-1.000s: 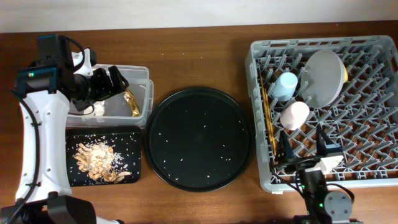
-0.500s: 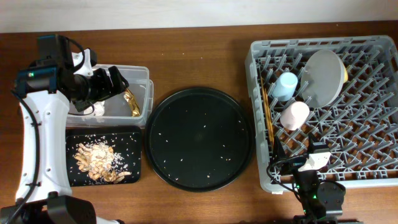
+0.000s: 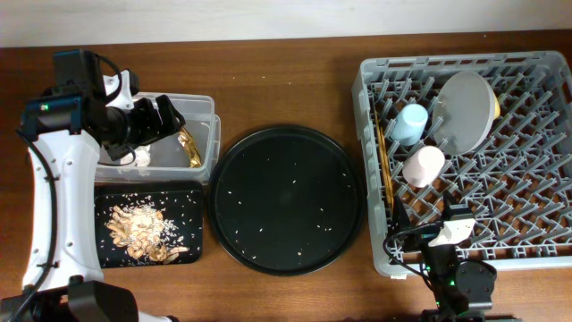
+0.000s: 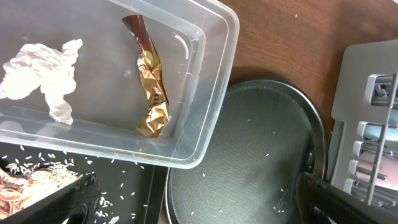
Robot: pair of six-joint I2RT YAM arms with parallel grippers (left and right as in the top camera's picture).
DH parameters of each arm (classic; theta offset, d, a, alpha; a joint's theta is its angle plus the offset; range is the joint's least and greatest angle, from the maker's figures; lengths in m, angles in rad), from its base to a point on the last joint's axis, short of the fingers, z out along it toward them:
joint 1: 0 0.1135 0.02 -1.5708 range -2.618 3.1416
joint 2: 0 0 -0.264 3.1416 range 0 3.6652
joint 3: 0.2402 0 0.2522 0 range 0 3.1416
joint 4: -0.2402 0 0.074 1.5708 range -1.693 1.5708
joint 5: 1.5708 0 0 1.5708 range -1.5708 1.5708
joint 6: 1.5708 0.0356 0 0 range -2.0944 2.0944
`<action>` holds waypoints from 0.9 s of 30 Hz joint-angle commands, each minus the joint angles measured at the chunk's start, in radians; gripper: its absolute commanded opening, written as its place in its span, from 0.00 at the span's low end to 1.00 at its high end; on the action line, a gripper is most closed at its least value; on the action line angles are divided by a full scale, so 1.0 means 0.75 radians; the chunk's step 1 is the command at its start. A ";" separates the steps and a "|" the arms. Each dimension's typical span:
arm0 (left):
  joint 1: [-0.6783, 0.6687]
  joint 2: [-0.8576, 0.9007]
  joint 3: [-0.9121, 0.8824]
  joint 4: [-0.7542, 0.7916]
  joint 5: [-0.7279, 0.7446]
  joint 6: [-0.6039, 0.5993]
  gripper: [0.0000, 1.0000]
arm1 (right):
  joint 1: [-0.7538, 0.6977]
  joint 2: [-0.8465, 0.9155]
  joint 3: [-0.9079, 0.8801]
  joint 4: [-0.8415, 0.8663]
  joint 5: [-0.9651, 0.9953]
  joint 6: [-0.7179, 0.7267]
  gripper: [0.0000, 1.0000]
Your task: Sort waste into correct bins and load items into the dishwasher rack
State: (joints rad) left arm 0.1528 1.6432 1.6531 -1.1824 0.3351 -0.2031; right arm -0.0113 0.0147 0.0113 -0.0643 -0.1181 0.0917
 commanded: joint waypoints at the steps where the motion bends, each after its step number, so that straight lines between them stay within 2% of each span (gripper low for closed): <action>1: 0.001 -0.026 0.001 -0.001 -0.004 -0.008 0.99 | 0.006 -0.014 -0.008 -0.008 0.013 -0.012 0.98; 13: 0.000 -0.049 -0.003 -0.007 -0.021 -0.008 0.99 | 0.006 -0.014 -0.008 -0.008 0.013 -0.012 0.98; 17: -0.039 -0.194 -0.006 -0.091 -0.171 -0.007 0.99 | 0.006 -0.014 -0.008 -0.008 0.013 -0.012 0.98; 21: -0.080 -0.370 -0.070 -0.126 -0.178 -0.006 0.99 | 0.006 -0.014 -0.008 -0.008 0.013 -0.012 0.98; 27: -0.134 -0.731 -0.363 -0.110 -0.410 -0.007 0.99 | 0.006 -0.014 -0.008 -0.008 0.013 -0.012 0.98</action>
State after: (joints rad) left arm 0.0635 1.2152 1.5105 -1.2610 0.1429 -0.2035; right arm -0.0113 0.0147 0.0113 -0.0639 -0.1173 0.0891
